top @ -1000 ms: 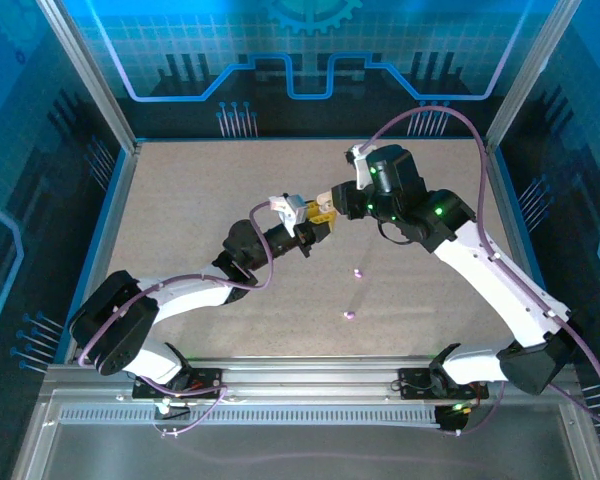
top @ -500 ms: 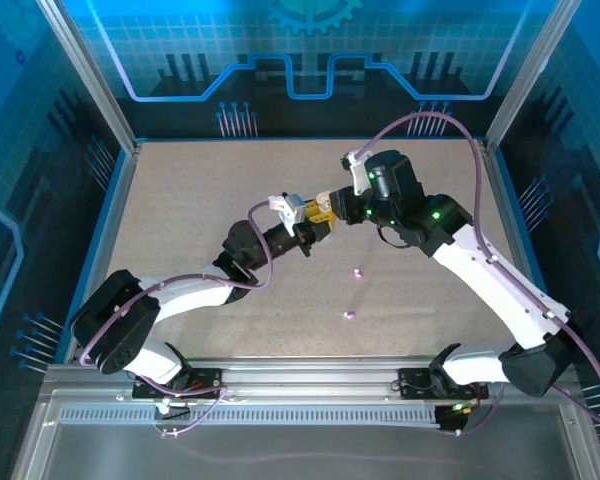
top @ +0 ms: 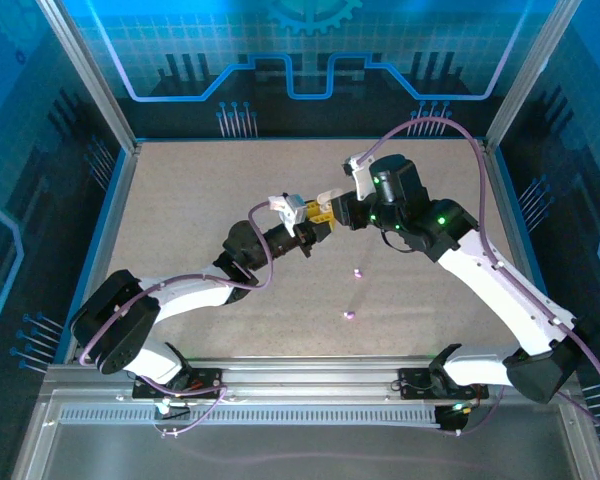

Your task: Insert the wireless bluetooth earbuds into the charging case

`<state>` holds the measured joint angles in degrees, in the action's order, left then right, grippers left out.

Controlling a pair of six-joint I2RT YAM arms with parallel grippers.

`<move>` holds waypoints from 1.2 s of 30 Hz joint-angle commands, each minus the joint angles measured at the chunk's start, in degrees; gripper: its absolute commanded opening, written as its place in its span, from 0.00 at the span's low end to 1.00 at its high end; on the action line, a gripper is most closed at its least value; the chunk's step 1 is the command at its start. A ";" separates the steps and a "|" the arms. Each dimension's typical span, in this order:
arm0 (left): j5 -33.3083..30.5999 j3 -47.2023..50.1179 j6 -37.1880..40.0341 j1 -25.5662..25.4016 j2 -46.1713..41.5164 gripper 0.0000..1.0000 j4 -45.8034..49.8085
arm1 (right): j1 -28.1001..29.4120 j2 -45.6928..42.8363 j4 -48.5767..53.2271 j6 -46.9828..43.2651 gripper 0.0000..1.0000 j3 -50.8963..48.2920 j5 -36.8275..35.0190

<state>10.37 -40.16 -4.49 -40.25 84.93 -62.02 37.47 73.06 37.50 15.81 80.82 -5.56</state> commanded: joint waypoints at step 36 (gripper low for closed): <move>4.94 -0.76 5.42 0.32 -2.21 0.23 -1.63 | -12.60 -5.23 -0.66 15.37 0.51 -0.78 10.61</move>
<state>13.04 -40.16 -1.06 -40.23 84.86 -61.98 27.92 68.93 37.47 26.87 80.64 1.52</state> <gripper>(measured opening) 0.233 0.516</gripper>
